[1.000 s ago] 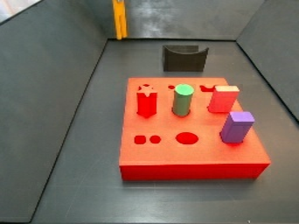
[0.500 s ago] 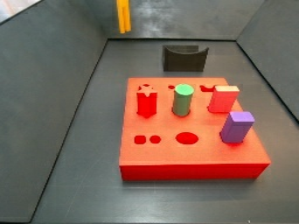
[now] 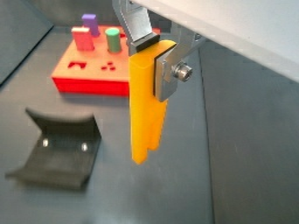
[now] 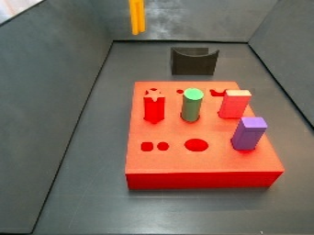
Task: Pick up the square-circle object. Move up. Rotate the square-circle object. Move to above the board. Insert the square-circle object.
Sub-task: Rotate the square-circle object.
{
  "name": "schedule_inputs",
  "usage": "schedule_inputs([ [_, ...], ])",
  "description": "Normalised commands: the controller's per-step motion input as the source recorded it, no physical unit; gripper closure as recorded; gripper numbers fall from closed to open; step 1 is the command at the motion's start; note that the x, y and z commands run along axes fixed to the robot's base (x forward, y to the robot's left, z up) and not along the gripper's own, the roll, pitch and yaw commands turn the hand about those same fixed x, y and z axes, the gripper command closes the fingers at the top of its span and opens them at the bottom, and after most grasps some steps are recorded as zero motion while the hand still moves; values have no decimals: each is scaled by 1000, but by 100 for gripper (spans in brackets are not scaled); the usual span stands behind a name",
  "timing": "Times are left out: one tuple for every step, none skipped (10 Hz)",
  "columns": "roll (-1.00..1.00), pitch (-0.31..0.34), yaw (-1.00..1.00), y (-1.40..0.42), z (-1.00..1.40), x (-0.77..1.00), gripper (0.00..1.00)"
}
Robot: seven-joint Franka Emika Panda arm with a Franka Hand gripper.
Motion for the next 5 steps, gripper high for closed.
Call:
schedule_inputs([
  [-46, 83, 24, -418, 147, 115, 100],
  [-53, 71, 21, -192, 102, 64, 100],
  [123, 66, 814, 0, 0, 0, 100],
  [132, 64, 724, 16, -16, -9, 100],
  [130, 61, 578, 15, -15, -7, 100],
])
